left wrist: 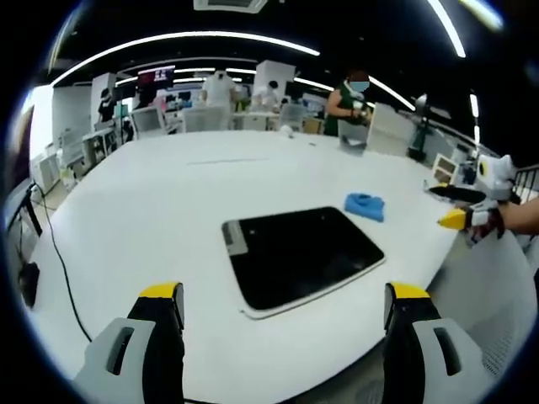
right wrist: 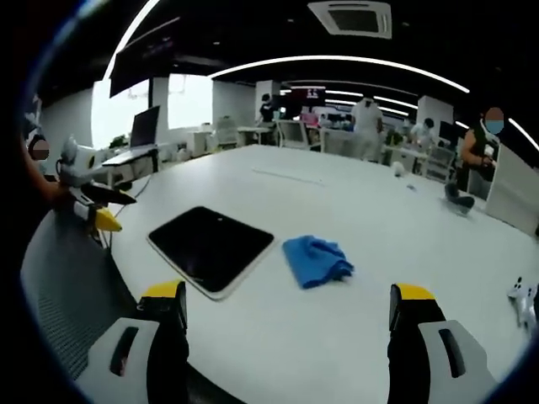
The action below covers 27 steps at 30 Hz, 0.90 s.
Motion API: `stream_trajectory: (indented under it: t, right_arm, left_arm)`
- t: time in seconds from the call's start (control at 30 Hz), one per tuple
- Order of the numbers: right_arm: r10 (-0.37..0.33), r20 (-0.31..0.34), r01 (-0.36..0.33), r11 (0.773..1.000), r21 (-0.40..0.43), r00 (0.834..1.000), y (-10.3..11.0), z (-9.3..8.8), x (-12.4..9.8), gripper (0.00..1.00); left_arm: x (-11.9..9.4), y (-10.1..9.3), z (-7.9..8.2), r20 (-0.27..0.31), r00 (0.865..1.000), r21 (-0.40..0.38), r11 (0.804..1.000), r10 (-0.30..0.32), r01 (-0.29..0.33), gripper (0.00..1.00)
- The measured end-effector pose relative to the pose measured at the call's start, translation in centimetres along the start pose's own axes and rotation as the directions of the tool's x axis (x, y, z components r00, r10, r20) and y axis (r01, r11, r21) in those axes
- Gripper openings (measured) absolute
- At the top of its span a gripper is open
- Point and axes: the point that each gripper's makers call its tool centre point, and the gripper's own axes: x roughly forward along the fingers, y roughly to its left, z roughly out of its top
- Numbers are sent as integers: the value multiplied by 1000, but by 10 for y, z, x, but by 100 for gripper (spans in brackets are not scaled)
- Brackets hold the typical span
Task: Wipe the mirror surface with the cleaning cloth until all visible marks leave the cleaned area.
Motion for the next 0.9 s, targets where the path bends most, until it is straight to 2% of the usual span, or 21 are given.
stream_trajectory:
  t: [0.33,0.67,0.9]
  right_arm:
    - [30,-25,-30,999,-30,999,7,-4,1,100]
    - [13,-23,-13,1000,-24,1000,4,-4,0,100]
    - [-19,-10,19,1000,10,1000,-5,-3,-2,100]
  left_arm:
    - [-1,4,3,18,1000,-14,1000,15,-15,99]
    - [0,0,2,11,1000,-6,1000,-4,4,99]
    - [1,-4,-1,-8,1000,-16,1000,-26,26,99]
